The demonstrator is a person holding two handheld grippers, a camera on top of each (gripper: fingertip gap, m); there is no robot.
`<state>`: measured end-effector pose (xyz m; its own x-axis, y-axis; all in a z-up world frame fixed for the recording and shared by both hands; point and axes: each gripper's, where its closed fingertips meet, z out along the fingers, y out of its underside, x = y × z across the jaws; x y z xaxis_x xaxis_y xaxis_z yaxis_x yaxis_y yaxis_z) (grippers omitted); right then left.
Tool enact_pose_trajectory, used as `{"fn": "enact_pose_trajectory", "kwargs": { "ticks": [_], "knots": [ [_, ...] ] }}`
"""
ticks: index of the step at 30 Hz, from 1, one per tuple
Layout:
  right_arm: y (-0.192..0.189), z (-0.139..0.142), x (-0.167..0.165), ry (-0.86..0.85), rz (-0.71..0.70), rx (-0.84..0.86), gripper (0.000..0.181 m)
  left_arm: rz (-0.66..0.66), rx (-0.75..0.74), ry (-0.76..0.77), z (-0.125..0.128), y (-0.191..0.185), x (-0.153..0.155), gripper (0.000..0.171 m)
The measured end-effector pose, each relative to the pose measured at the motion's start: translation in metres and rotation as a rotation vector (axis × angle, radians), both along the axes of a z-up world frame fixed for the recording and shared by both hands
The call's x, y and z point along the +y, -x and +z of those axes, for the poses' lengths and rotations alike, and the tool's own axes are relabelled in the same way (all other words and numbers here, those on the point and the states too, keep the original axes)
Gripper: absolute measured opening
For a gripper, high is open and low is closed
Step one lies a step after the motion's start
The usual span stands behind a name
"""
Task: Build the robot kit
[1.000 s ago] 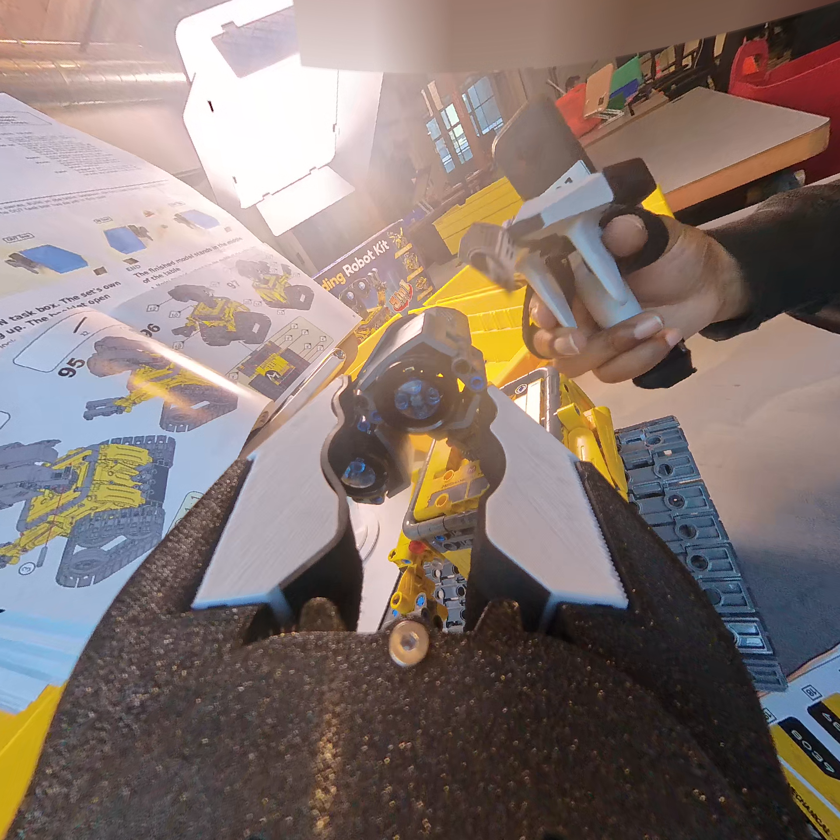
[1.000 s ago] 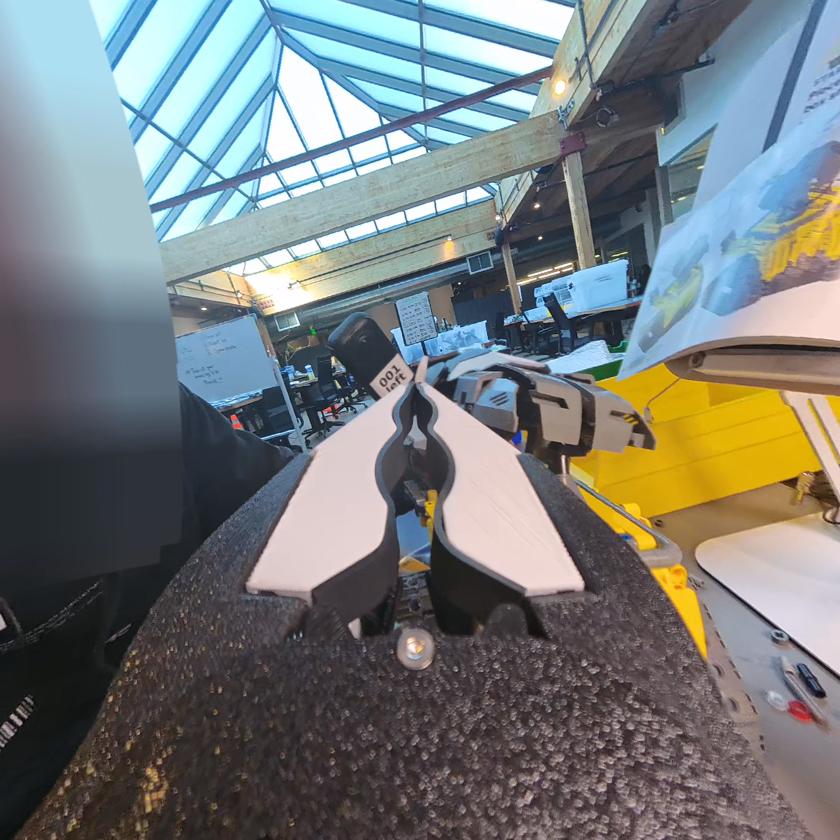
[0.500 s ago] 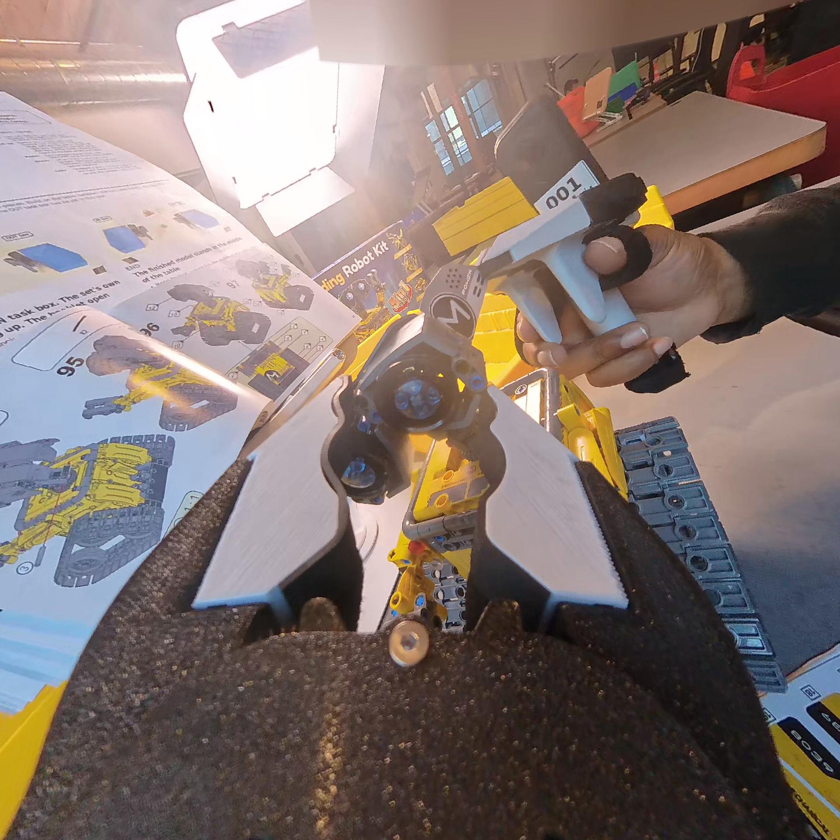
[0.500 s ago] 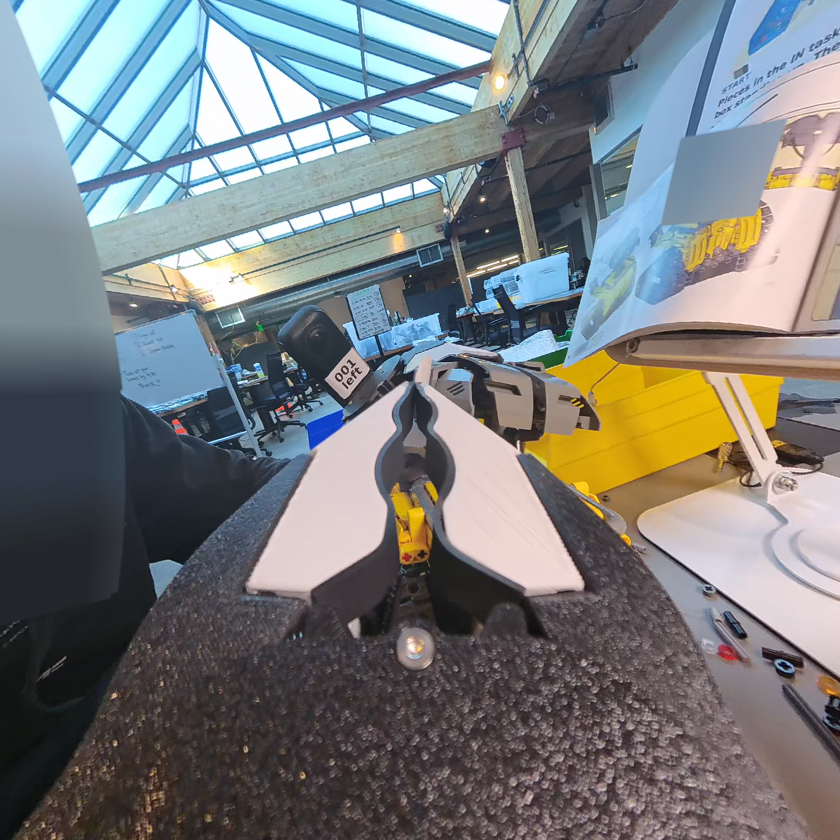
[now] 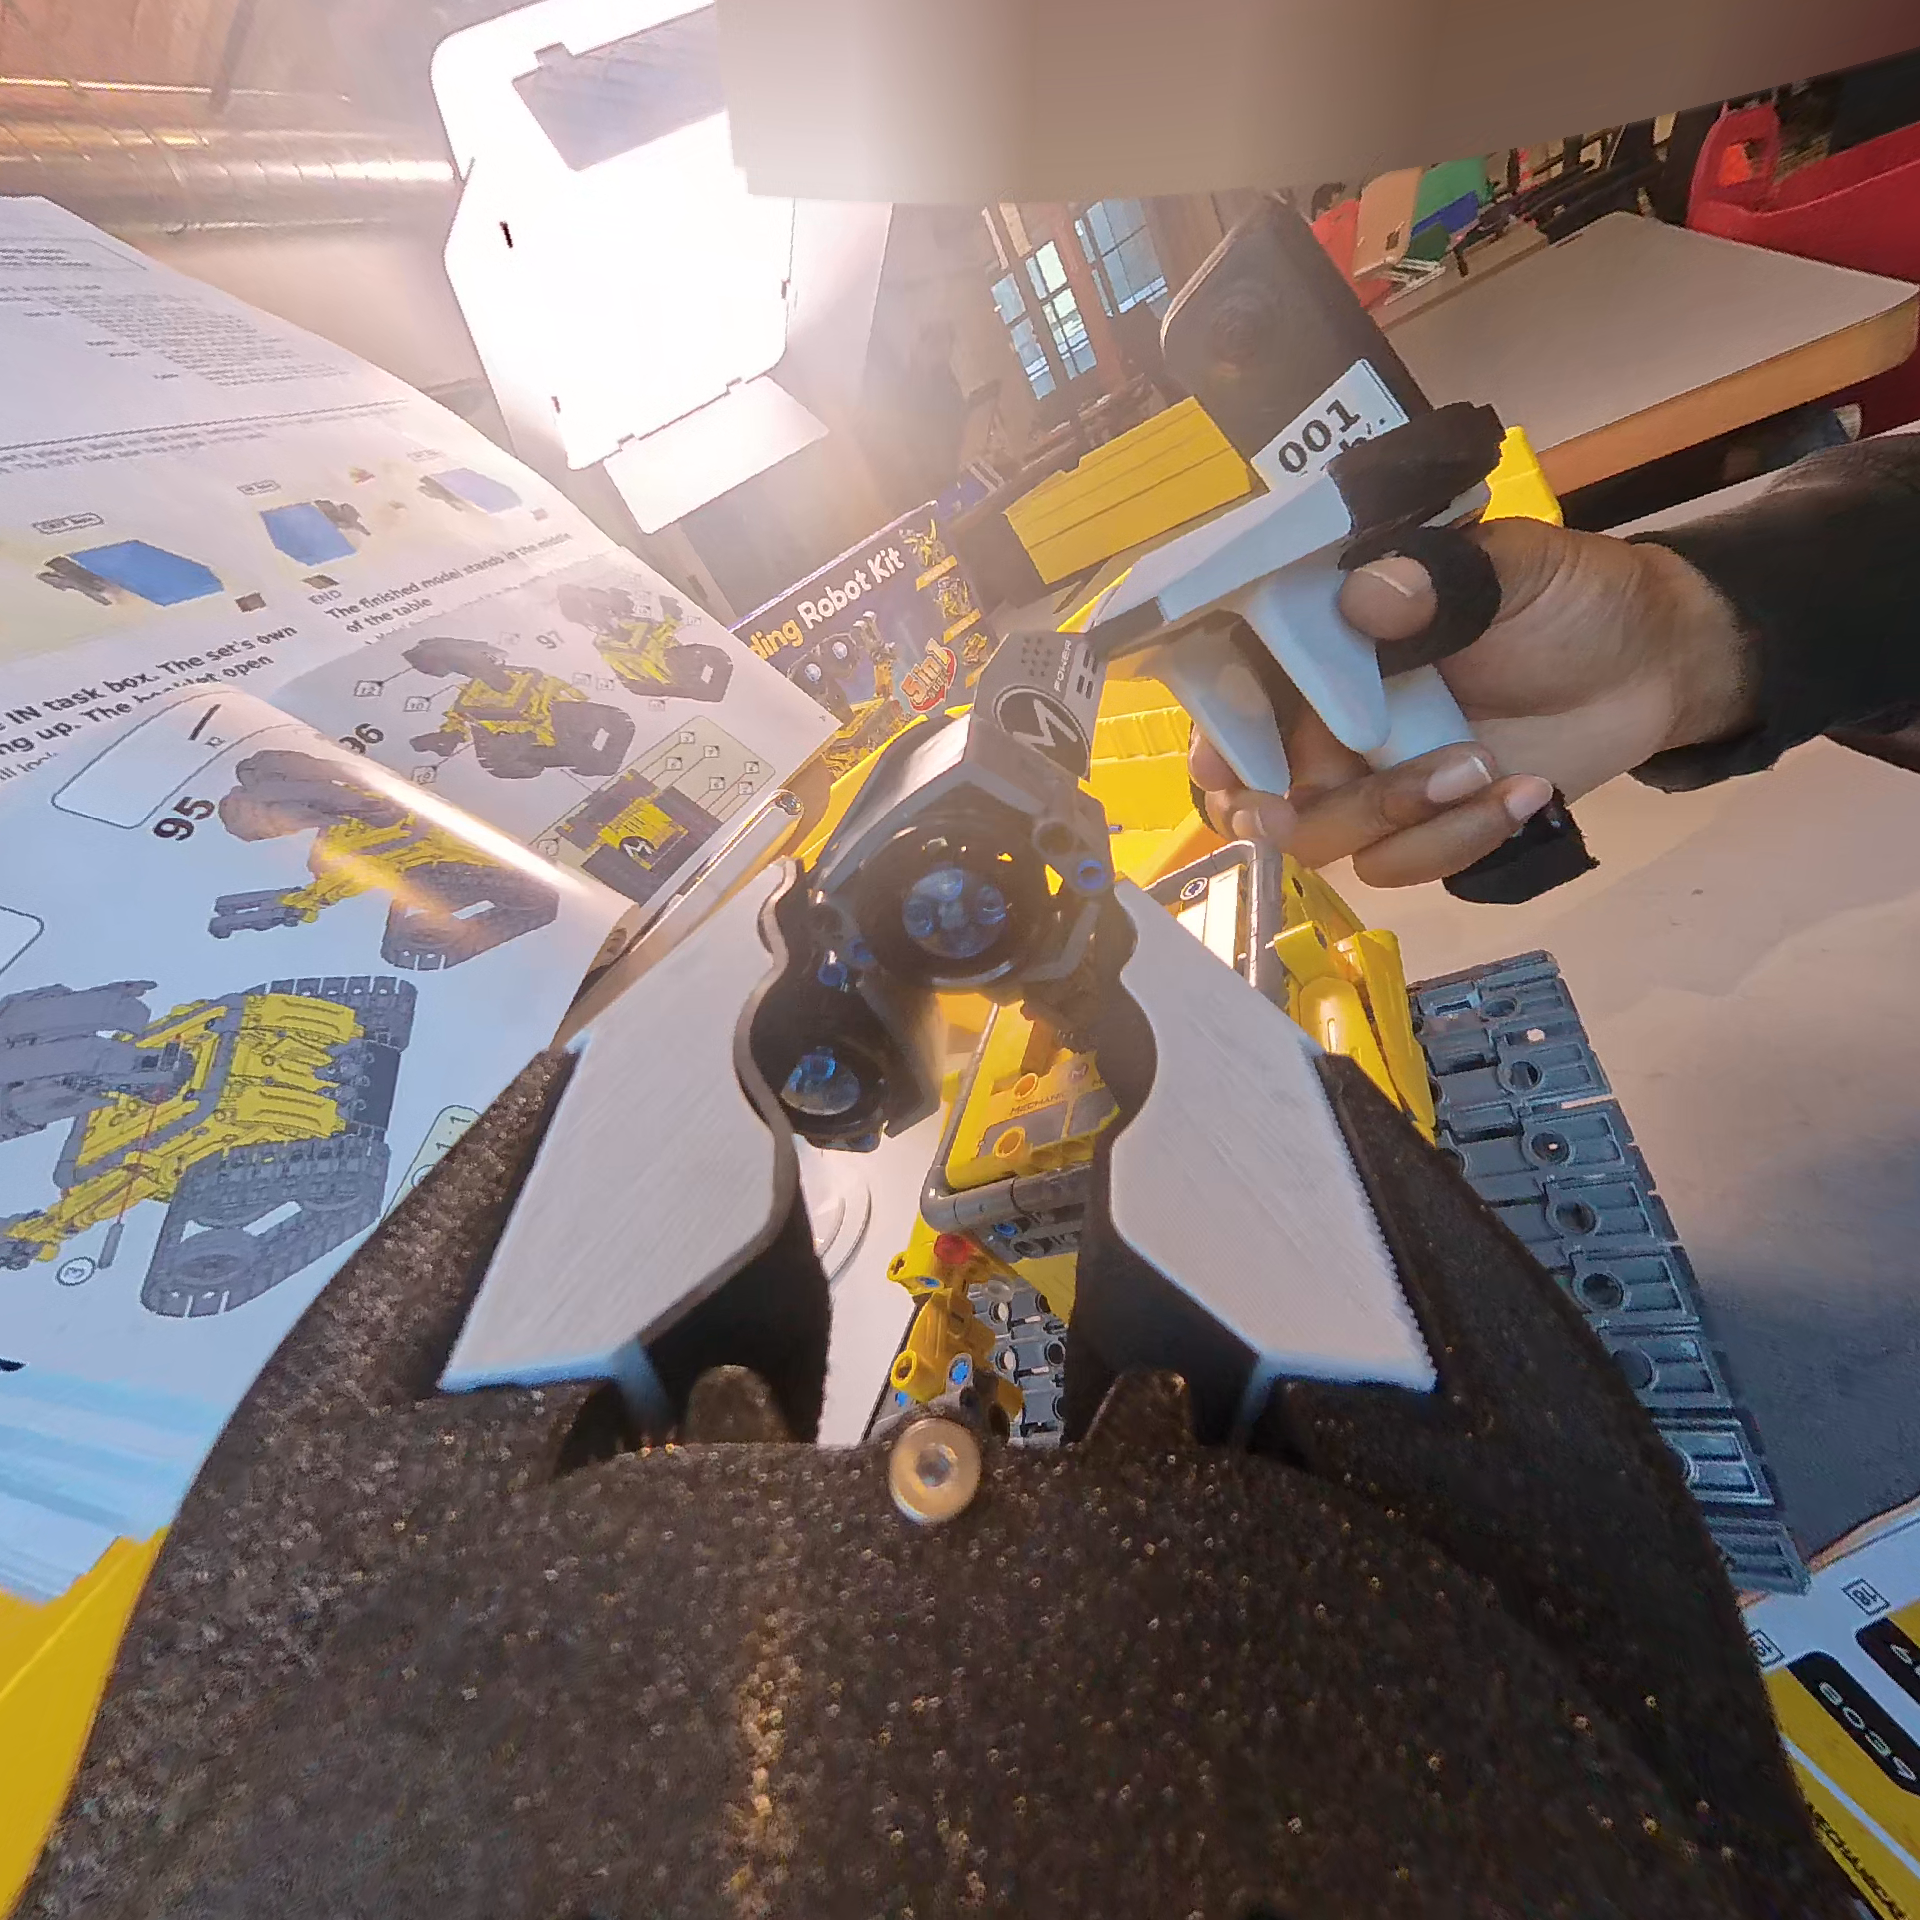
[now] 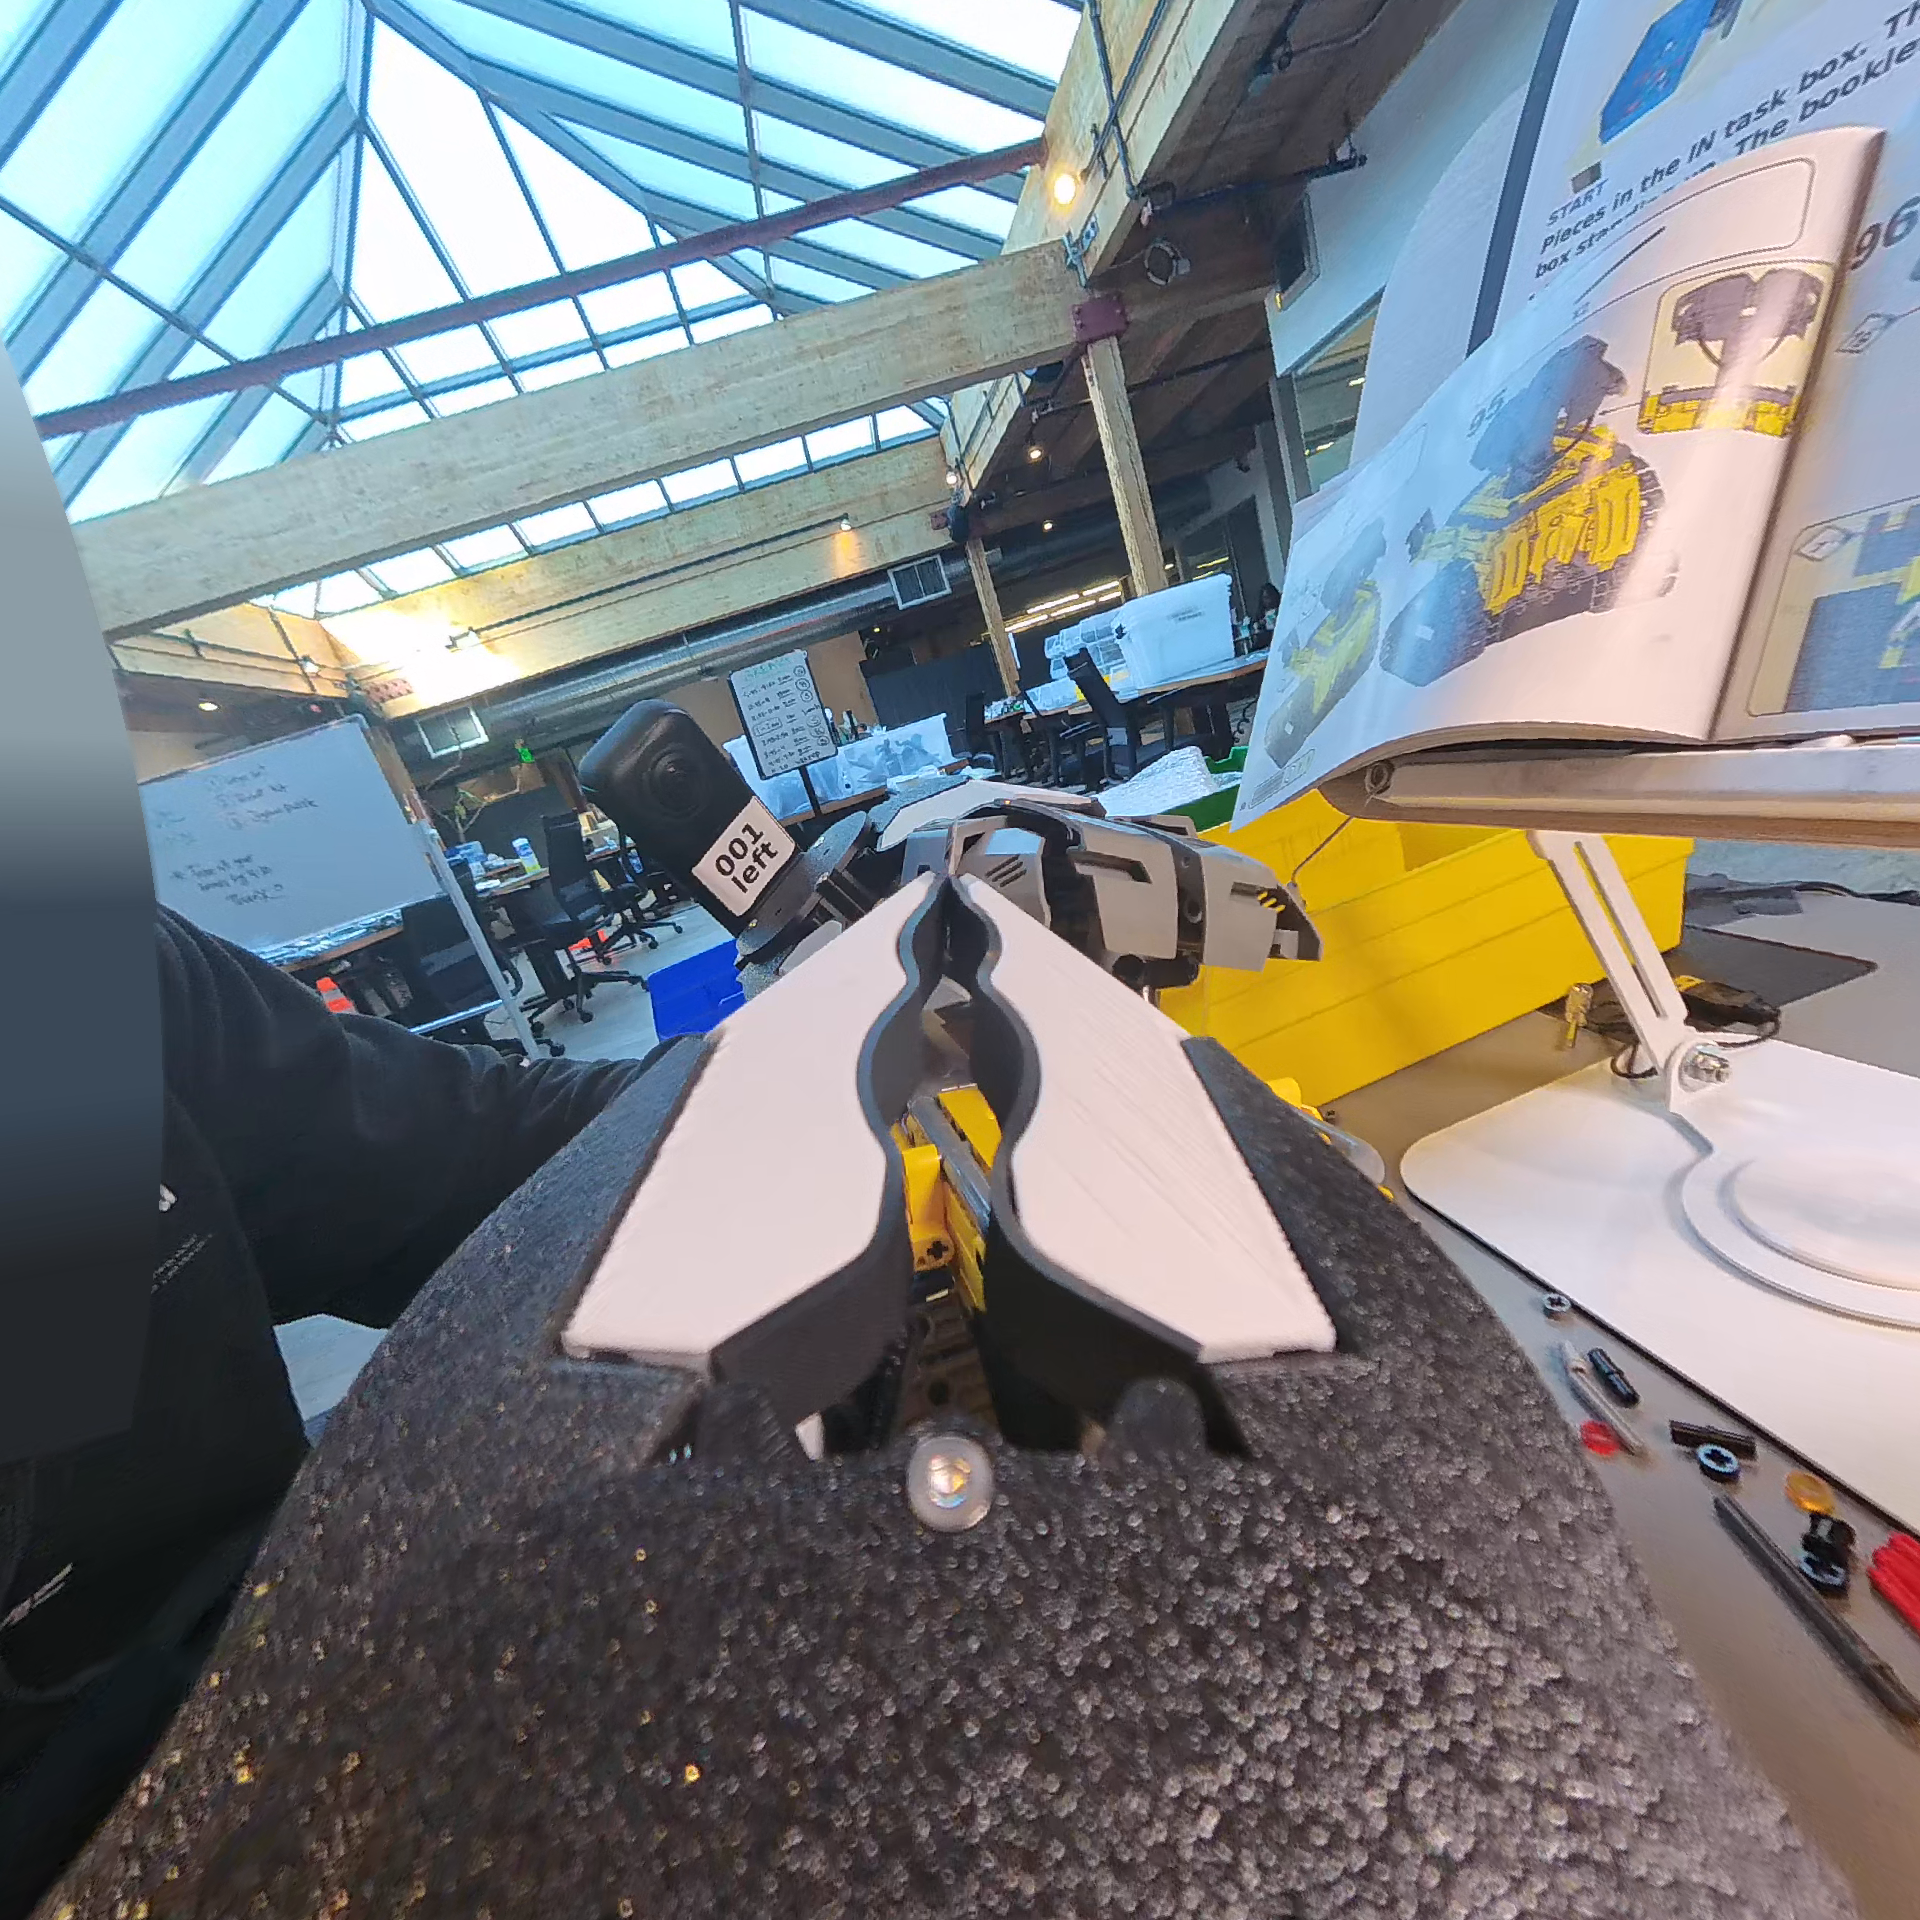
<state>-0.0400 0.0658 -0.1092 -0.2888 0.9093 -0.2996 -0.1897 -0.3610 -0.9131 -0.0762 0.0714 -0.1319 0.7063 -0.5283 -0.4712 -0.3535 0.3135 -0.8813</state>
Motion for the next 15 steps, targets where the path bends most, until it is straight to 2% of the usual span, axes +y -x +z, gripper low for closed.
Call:
{"fn": "enact_pose_trajectory", "kwargs": {
  "ticks": [15],
  "knots": [
    [0.0013, 0.0001, 0.0048, 0.043, -0.039, -0.007, 0.0, 0.018, -0.002, -0.004, 0.0002, 0.001, 0.0011, 0.053]
  ]
}}
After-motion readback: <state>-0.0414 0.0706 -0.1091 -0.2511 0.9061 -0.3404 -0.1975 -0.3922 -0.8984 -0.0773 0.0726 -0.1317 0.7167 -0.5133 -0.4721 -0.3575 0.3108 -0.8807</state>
